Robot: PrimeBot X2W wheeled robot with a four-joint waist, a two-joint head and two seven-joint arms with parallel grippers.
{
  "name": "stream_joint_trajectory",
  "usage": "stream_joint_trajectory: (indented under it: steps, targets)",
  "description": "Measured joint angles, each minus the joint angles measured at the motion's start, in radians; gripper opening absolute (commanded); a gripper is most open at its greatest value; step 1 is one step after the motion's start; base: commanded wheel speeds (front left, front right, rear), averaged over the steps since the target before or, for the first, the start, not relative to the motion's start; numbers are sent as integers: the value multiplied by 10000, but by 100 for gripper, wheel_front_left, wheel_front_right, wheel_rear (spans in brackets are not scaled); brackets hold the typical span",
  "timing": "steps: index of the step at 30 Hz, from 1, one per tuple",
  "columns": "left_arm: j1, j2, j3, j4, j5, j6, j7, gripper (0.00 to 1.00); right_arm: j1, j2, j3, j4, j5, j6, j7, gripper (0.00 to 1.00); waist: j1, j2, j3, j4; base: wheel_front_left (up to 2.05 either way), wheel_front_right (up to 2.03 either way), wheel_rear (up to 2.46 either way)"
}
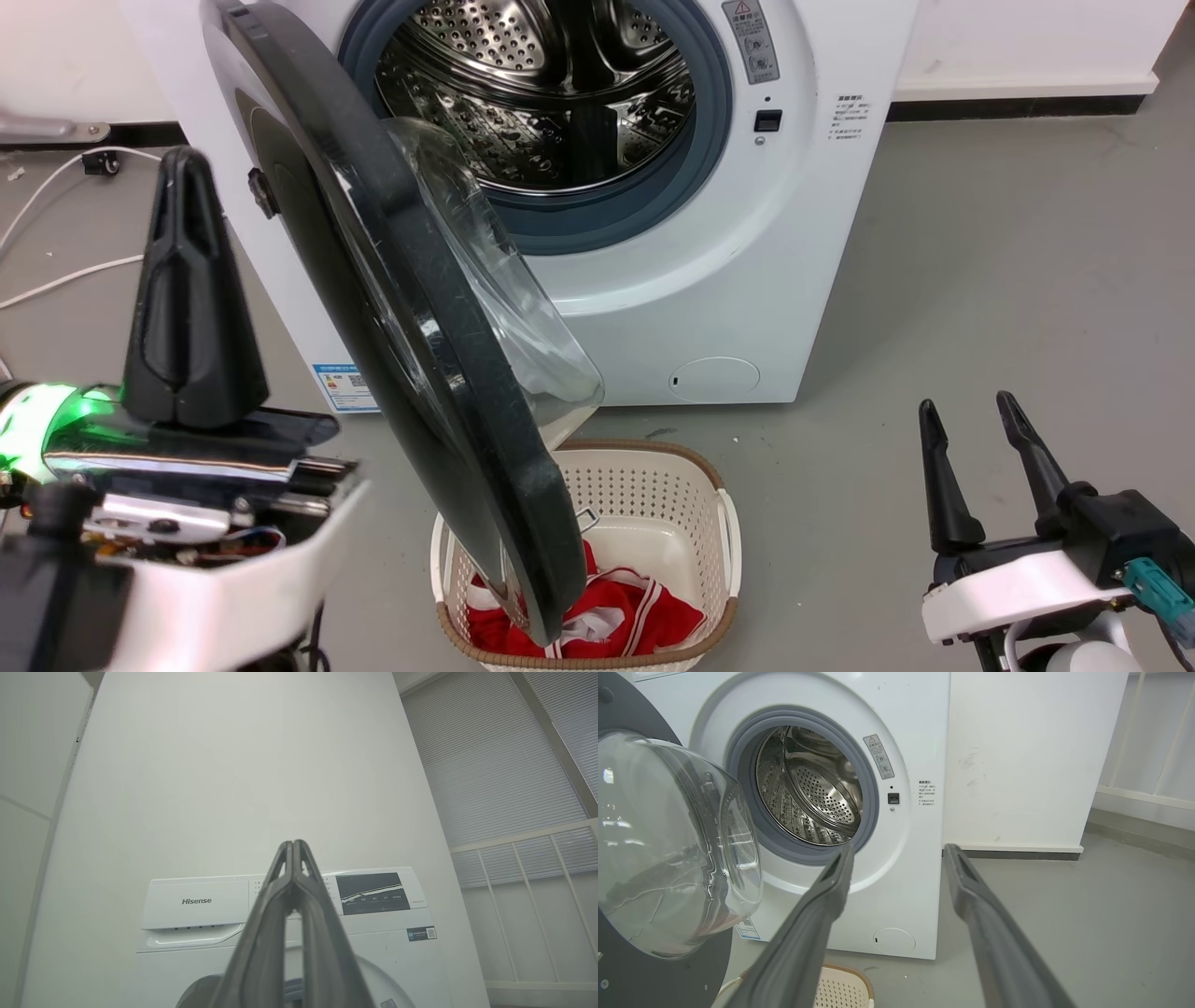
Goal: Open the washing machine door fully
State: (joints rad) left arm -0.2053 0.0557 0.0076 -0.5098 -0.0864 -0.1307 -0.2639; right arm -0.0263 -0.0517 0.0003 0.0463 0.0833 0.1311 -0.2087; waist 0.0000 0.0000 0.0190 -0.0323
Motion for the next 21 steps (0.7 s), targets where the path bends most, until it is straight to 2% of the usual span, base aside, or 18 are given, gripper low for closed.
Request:
stream_joint_trajectory:
  steps: [2,5,6,8,15,21]
  targets:
    - [-58,-2,-215,-230,15,0,-2,0,0,0,0,4,0,0,17,100,-1,0,-4,-13,0,0,0]
    - [-19,157,-1482,-587,-61,0,-2,0,1,0,0,10,4,0,36,100,0,0,-24,-53,0,0,0]
    - [297,493,-2485,-408,-261,0,0,0,5,0,33,35,31,0,42,100,0,0,-60,-104,0,0,0]
    - [635,631,-3035,-174,-428,-2,21,0,14,0,59,46,31,0,71,100,0,0,-100,-144,0,0,0]
    - [1755,961,-4159,639,-1118,-2,871,0,75,0,44,58,56,0,92,100,0,0,-144,-159,0,0,0]
    - [2685,1269,-4318,1325,-1559,33,1847,0,115,2,82,86,94,0,130,100,0,0,-146,-126,0,0,0]
